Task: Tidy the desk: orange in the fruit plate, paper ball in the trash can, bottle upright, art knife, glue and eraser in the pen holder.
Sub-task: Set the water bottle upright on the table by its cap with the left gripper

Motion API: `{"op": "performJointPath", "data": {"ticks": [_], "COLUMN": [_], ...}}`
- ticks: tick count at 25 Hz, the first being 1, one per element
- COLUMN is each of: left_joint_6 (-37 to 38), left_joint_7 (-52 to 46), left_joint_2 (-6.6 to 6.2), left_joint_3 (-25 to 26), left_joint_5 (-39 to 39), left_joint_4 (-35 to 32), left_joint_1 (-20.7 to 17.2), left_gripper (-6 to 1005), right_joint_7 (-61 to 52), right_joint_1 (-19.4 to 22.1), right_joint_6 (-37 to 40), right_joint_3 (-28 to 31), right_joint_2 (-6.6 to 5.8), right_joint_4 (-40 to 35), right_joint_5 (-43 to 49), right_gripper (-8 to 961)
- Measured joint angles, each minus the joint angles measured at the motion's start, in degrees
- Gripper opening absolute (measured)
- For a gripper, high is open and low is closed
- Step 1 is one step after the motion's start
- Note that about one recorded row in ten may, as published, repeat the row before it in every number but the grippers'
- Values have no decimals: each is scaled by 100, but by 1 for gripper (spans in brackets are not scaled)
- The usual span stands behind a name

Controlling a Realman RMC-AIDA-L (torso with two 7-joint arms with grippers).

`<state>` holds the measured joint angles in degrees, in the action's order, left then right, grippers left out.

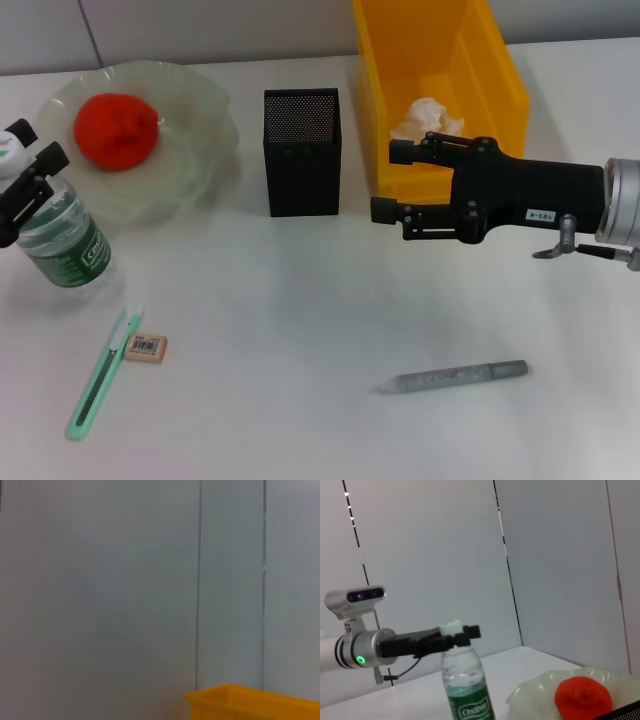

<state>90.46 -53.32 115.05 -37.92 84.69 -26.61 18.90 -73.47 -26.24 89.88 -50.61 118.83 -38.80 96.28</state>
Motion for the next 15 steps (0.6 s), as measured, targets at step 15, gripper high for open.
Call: {"op": "performJointPath", "data": {"ticks": [15], "left_joint_6": [-562], "left_joint_7": [286], "left_joint_2": [203], "left_joint_3": [-93], "left_joint_5": [13], "left_joint_4": [14], "left_joint_1": [92], "left_gripper": [441], "right_joint_7": [9], "right_joint_1": [-30], "right_joint_6": [-69], "right_joint_3": [-59], "right_joint_2": [0], "right_joint_4": [22], "right_joint_5": [6], "right_gripper": [841]}}
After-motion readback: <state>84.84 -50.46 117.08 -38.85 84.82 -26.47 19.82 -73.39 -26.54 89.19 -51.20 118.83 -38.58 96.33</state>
